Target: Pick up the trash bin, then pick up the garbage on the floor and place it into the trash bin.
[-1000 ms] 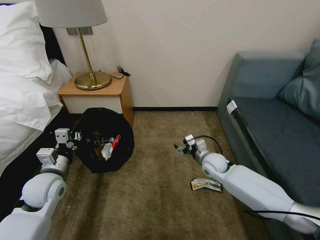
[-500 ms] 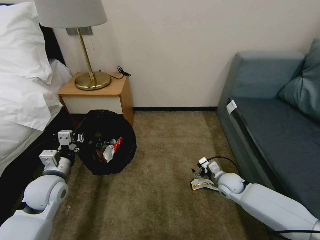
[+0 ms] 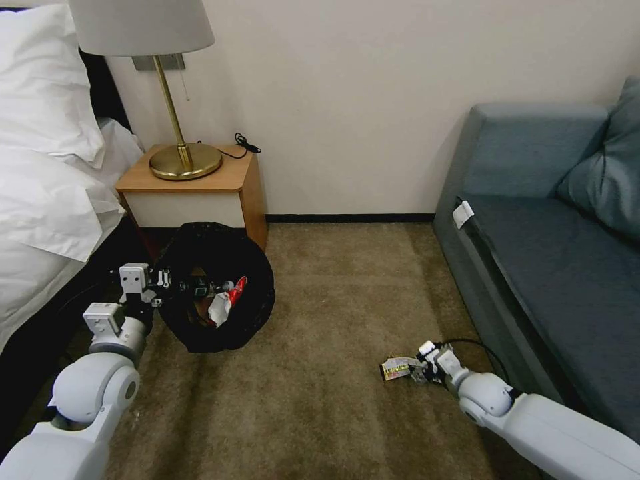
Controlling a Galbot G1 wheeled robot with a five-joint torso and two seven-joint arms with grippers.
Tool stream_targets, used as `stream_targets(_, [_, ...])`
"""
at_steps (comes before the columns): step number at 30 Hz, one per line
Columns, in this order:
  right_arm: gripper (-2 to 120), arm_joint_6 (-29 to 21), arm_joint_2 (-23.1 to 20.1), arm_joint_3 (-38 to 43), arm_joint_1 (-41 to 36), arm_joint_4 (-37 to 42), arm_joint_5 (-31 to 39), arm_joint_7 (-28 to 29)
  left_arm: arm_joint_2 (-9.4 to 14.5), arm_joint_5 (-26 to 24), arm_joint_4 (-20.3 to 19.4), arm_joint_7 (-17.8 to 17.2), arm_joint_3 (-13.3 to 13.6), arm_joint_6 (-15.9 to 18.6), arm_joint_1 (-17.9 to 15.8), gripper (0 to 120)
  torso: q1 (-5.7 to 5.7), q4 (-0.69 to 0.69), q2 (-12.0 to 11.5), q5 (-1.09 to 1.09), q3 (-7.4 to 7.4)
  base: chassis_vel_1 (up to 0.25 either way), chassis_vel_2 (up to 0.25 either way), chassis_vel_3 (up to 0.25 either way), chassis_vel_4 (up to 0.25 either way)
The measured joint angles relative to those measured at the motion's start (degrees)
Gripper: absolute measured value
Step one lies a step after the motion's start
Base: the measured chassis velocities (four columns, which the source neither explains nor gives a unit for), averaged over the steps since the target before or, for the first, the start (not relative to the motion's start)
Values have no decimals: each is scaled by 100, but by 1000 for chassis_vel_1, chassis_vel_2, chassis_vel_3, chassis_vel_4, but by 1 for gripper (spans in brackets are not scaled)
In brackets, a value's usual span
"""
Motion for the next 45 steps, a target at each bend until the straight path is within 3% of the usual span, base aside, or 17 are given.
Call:
stream_targets(16, [100, 540, 449, 58, -89, -753, -197, -639, -121, 83, 77, 51, 18, -35, 16, 4, 0, 2, 0, -1, 0, 0, 0, 0, 0])
stream_targets(26, [100, 722, 849, -53, 125, -1327, -181, -795, -181, 106, -39, 98, -11, -69, 69, 4, 0, 0, 0, -1, 0, 0, 0, 0, 0])
stream_targets(39, [100, 907, 1062, -143, 364, -1883, -184, -931, -173, 104, -133, 117, -13, -81, 124, 4, 0, 1, 0, -1, 0, 0, 0, 0, 0])
stream_targets(45, [99, 1240, 1221, -46, 452, -2390, -335, -1423, -171, 98, -133, 121, -5, -83, 127, 4, 0, -1, 0, -6, 0, 0, 0, 0, 0])
